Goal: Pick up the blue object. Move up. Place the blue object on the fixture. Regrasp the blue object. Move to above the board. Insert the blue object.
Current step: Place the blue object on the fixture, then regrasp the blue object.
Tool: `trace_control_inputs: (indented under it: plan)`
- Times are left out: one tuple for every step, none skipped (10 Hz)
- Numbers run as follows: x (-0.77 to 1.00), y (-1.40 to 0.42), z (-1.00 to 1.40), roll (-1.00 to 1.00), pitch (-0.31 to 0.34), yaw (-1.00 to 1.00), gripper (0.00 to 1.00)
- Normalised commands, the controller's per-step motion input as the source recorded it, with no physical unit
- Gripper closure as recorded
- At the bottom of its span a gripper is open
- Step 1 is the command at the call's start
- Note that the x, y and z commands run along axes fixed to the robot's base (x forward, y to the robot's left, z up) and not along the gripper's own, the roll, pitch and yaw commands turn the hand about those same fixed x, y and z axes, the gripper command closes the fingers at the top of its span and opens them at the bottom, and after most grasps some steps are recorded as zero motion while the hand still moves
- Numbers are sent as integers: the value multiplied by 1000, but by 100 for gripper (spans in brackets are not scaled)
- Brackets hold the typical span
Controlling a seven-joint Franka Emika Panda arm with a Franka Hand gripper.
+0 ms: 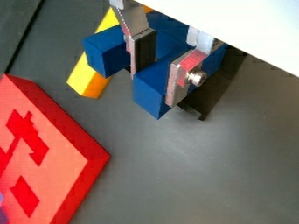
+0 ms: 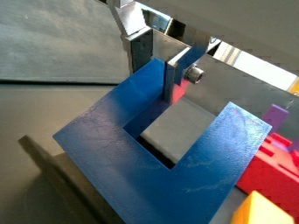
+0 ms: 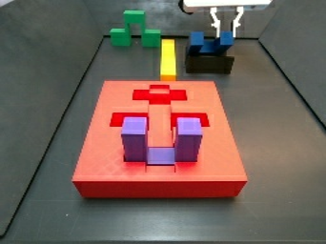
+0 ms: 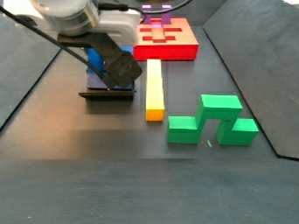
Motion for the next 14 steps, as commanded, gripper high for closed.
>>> trace_control_inputs:
  plan:
    - [291, 0, -146, -134, 0, -26, 100]
    - [231, 0, -129, -149, 0, -49, 100]
    - [180, 0, -134, -131, 0, -51, 100]
    - [143, 0, -129, -51, 0, -31, 100]
    - [0, 0, -23, 0, 69, -57, 100]
    - [0, 0, 0, 0, 20, 0, 100]
    - [-57, 97, 0, 0, 31, -20, 100]
    - [0, 3, 0, 0, 60, -11, 100]
    - [0, 0, 0, 9, 0, 0, 100]
    - [0, 0, 0, 0, 0, 0, 100]
    - [0, 0, 0, 0, 0, 0, 0]
    - [91, 0, 126, 523, 63, 60, 0]
    - [40, 0, 89, 709, 23, 66, 0]
    - [0, 0, 0, 963, 0, 0, 0]
